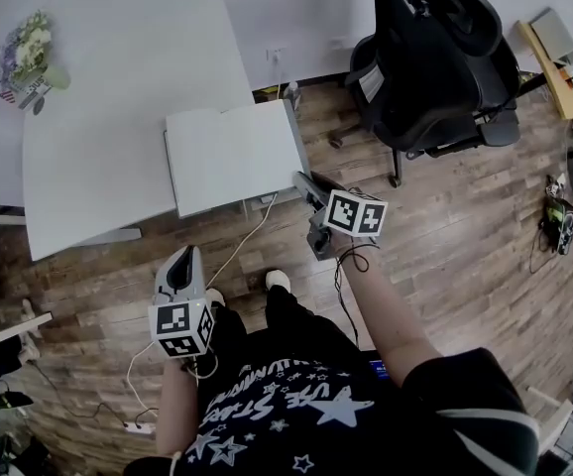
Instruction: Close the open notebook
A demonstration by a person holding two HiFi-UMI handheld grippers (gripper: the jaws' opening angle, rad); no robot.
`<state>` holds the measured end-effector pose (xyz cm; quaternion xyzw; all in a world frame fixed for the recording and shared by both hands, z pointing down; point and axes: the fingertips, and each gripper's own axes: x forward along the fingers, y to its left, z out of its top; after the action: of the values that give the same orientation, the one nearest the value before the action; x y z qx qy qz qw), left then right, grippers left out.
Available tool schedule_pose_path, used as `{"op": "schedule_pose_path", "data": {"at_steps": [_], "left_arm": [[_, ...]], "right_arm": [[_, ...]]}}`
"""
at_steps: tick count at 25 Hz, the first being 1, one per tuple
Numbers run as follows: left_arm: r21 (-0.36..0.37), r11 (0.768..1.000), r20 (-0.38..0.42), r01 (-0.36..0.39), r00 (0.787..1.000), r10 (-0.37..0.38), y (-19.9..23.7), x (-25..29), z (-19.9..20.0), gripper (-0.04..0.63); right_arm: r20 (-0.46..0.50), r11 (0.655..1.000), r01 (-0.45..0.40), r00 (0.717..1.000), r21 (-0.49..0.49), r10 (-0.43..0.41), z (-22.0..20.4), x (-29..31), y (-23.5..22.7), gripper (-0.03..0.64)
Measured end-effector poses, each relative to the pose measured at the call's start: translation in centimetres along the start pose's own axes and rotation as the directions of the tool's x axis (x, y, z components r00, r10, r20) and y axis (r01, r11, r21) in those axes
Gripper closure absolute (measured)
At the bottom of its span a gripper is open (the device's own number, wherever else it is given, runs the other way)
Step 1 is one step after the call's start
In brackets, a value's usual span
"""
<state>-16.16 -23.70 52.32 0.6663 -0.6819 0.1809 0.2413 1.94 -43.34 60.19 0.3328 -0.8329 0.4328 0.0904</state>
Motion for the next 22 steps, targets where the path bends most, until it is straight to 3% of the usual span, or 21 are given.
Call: {"op": "schedule_pose_path", "data": {"at_steps": [12, 22], "left_arm": [[0.033, 0.998, 0.074, 0.057, 0.995, -0.06, 1.9, -1.7, 2.2, 0.576], [0.053, 0.99, 0.115, 0.131, 0.984, -0.136, 4.6, -4.1, 2.2, 0.577]], "right_arm": [[0.094, 0.993, 0.002, 0.996, -0.121, 0.009, 2.9, -2.1, 6.5, 0.565], [0.128, 0.943, 0.052, 0.992, -0.33, -0.01, 2.7, -2.6, 14.2, 0.571]]}}
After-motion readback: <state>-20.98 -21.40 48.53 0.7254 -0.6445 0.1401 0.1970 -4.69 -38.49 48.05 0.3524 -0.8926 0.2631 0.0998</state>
